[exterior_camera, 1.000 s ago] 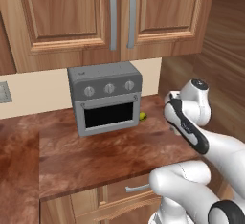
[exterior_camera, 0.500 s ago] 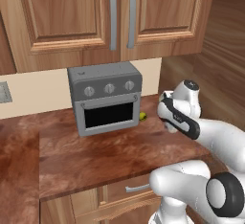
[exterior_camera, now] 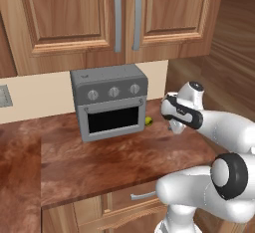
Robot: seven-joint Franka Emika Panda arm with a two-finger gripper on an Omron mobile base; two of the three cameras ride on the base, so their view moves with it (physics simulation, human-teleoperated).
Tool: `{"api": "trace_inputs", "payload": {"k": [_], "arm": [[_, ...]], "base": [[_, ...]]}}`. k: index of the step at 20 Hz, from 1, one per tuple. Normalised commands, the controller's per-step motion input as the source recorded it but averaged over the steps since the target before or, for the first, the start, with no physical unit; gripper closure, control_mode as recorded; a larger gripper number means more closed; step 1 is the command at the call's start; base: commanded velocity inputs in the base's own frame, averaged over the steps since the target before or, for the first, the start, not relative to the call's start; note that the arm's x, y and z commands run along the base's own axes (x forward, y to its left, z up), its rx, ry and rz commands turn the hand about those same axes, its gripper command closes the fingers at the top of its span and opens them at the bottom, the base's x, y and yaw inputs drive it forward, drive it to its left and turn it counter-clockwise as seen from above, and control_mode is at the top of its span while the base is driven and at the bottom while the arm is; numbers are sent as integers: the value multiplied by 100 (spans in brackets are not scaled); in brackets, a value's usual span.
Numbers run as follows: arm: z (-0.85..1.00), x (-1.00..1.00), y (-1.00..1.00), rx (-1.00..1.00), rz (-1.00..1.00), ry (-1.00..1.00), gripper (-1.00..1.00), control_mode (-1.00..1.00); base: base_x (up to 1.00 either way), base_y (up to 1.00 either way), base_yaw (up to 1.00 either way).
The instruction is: Place the beer on the top shelf of the fridge to keep it out of children's reach, and place the lemon and pear on lower shelves for easy access.
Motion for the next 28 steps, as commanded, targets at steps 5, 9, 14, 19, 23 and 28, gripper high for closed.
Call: {"api": "trace_inputs", "payload": {"k": [5, 9, 14, 19, 23, 28], "arm": [[-5, 15, 0, 2, 8, -1, -100, -100], [-19, 6, 0, 0, 3, -10, -100, -100], [-14, 5, 0, 0, 0, -12, -100, -100], [-7, 0, 0, 1, 0, -10, -100, -100], [0, 0, 0, 3, 0, -2, -100, -100], [0, 0, 0, 3, 1, 0, -100, -100]], "base": [[0, 0, 0], [0, 0, 0], [0, 0, 0], [0, 0, 0], [0, 0, 0], [0, 0, 0]]}}
